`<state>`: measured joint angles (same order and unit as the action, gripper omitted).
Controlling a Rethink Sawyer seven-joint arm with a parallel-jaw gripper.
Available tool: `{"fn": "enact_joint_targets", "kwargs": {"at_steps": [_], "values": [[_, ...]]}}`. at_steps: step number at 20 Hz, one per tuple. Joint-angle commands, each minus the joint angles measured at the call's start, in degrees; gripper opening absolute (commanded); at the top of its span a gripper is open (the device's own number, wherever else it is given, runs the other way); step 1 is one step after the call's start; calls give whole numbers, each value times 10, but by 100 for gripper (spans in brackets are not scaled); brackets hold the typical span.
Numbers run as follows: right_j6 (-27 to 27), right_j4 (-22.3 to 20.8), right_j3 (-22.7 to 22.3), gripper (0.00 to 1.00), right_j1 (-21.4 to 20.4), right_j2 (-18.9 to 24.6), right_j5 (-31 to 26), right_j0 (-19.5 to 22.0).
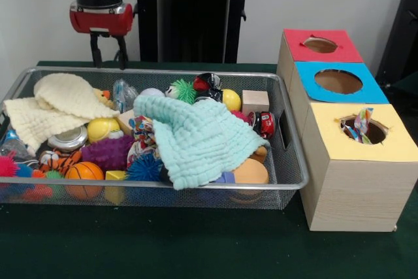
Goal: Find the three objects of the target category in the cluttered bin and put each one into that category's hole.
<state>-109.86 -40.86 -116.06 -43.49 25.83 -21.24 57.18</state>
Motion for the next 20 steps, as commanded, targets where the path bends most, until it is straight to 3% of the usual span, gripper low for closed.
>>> {"fn": "enact_joint_targets", "kwargs": {"at_steps": [1,6,20], "values": [[84,-25,-20,100,-2,49,-28,5],[91,-31,-14,100,12,61,-23,11],[34,-72,12,100,43,16,15,-31]]}}
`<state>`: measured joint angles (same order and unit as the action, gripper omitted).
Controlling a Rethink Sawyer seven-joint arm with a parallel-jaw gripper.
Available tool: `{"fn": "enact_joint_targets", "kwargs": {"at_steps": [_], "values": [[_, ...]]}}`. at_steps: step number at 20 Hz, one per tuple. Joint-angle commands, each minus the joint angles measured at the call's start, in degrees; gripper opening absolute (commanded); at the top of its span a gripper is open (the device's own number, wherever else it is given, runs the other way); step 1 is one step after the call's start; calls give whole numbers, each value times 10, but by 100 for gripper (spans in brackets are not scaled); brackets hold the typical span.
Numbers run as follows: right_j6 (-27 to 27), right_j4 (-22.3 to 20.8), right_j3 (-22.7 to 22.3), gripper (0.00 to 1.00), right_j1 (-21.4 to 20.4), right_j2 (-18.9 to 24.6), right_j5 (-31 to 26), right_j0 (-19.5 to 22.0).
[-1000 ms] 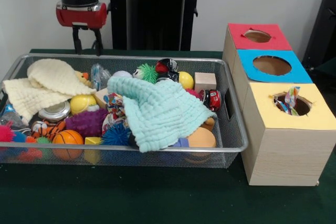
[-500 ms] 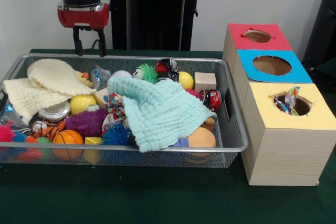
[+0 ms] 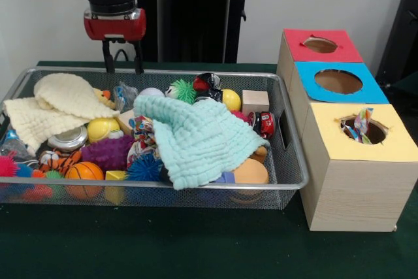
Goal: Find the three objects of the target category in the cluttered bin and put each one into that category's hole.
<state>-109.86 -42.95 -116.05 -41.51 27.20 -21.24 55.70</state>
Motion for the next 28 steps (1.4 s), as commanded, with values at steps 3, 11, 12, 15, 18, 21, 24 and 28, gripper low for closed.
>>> {"fn": "enact_joint_targets", "kwargs": {"at_steps": [3,11,12,15,18,21,24,28], "values": [[24,-69,24,100,44,-9,27,-22],[45,-89,66,100,96,-5,18,2],[51,-93,70,100,99,-2,17,6],[54,-105,75,100,101,0,20,8],[58,-115,82,100,108,4,20,13],[62,-118,79,100,100,10,15,18],[77,-106,71,100,81,23,-5,26],[85,-94,60,100,57,32,-19,30]]}}
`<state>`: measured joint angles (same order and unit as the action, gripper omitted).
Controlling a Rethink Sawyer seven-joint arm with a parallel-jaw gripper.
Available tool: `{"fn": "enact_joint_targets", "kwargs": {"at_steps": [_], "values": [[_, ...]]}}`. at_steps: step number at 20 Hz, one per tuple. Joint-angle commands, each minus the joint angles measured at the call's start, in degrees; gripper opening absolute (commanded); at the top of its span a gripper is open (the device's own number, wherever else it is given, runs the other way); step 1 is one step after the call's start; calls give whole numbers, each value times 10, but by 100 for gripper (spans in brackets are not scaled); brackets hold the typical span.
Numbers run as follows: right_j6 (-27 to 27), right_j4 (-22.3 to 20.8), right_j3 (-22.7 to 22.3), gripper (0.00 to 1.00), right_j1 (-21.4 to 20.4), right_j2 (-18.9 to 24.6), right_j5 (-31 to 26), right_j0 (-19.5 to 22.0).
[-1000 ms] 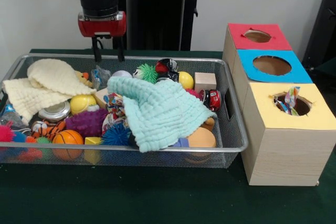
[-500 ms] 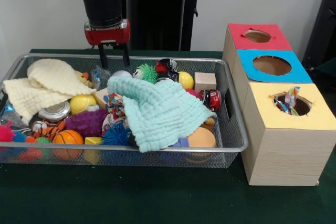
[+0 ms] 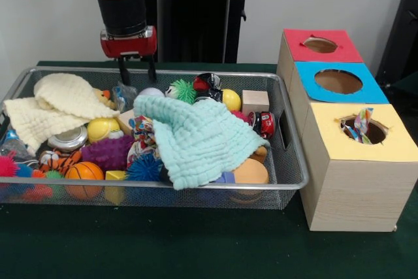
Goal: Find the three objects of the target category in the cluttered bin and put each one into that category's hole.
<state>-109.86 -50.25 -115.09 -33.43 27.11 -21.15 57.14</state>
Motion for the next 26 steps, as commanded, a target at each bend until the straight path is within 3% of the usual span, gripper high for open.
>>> {"fn": "enact_joint_targets", "kwargs": {"at_steps": [1,7,15,22,26], "values": [[88,-16,45,100,-36,35,-26,16],[105,31,6,100,-104,57,-70,25],[-13,-81,70,100,-4,-37,51,-57],[-59,-95,91,100,13,-85,95,-107],[-46,-88,98,100,20,-89,103,-106]]}}
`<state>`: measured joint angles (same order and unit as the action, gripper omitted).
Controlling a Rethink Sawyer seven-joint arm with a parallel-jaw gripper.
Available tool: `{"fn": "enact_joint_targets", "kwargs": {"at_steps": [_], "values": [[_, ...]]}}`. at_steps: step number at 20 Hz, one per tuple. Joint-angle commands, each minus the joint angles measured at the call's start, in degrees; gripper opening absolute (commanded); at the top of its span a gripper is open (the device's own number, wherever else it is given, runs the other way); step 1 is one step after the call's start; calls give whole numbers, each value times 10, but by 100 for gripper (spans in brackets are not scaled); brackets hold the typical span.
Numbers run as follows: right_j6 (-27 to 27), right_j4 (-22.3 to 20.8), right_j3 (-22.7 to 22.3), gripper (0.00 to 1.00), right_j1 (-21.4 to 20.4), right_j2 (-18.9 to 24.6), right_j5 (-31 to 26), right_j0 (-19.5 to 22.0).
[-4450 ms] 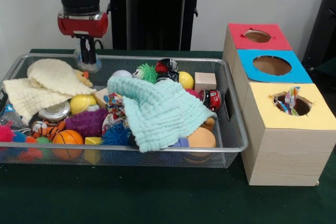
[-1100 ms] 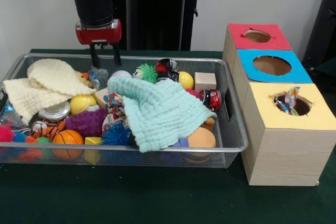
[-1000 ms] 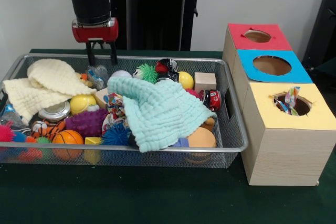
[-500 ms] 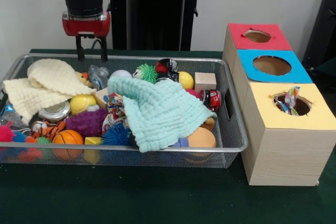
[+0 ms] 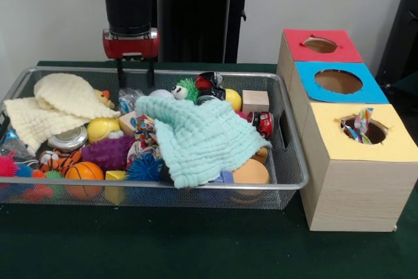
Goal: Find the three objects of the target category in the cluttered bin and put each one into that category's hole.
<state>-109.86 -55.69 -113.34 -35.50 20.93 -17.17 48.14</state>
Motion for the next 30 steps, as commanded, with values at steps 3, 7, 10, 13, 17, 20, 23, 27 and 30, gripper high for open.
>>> {"fn": "enact_joint_targets", "kwargs": {"at_steps": [3,7,10,13,17,20,23,27,30], "values": [[-34,-34,86,100,44,-29,72,-16],[-28,-30,88,0,49,-32,85,-14],[-25,-27,87,0,49,-28,89,-9],[-21,-19,81,0,43,-26,87,-5],[-13,-8,72,0,32,-21,72,-4],[-15,-7,73,100,29,-25,68,-8],[-17,-9,76,100,26,-31,65,-18],[-18,-9,76,100,20,-36,61,-25],[1,-1,75,100,22,-18,50,-10]]}}
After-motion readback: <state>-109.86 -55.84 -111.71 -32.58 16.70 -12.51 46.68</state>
